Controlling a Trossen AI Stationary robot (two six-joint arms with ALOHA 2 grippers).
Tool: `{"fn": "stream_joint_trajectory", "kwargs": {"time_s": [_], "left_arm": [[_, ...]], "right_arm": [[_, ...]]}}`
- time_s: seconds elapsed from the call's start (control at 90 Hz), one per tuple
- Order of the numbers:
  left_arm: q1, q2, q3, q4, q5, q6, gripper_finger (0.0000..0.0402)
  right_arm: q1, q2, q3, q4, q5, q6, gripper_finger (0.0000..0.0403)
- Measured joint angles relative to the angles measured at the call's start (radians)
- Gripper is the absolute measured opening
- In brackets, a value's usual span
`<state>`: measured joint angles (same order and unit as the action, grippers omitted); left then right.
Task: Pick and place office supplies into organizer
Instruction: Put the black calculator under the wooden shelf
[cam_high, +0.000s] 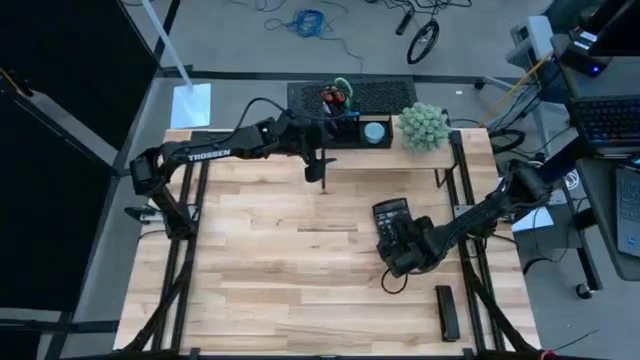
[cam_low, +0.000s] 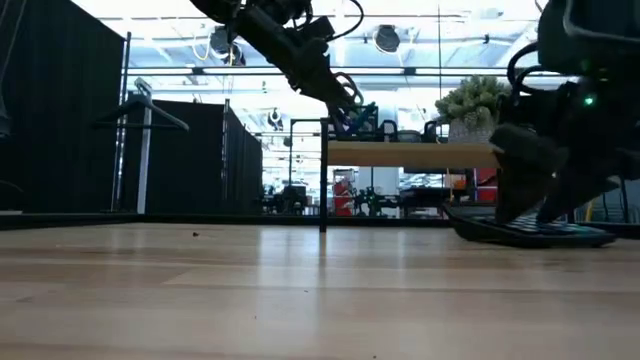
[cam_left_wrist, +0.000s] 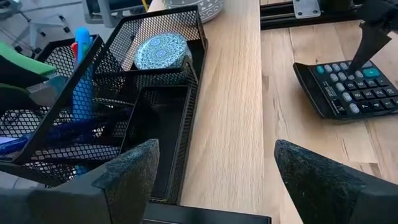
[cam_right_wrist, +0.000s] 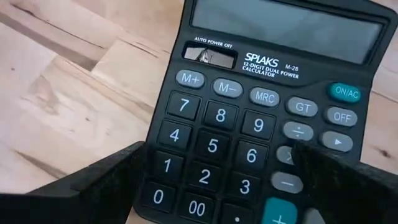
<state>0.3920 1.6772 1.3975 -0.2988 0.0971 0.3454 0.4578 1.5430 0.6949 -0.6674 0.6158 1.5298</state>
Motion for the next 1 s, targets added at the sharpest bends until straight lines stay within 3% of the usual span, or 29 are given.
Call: {"fn": "stream_joint_trajectory", "kwargs": {"time_s": [0.333,1.0], "left_arm": [[0.000,-0.010,-0.001,-0.032,0.000,-0.001,0.0309],[0.000,-0.027,-0.001,-0.055,0.000,0.000,0.0309]], "right_arm": [[-0.105,0.002,0.000,0.075,0.008,-0.077,0.0384],[-0.398,0.054,0.000,0.415,0.009,-0.512,0.0384]]}}
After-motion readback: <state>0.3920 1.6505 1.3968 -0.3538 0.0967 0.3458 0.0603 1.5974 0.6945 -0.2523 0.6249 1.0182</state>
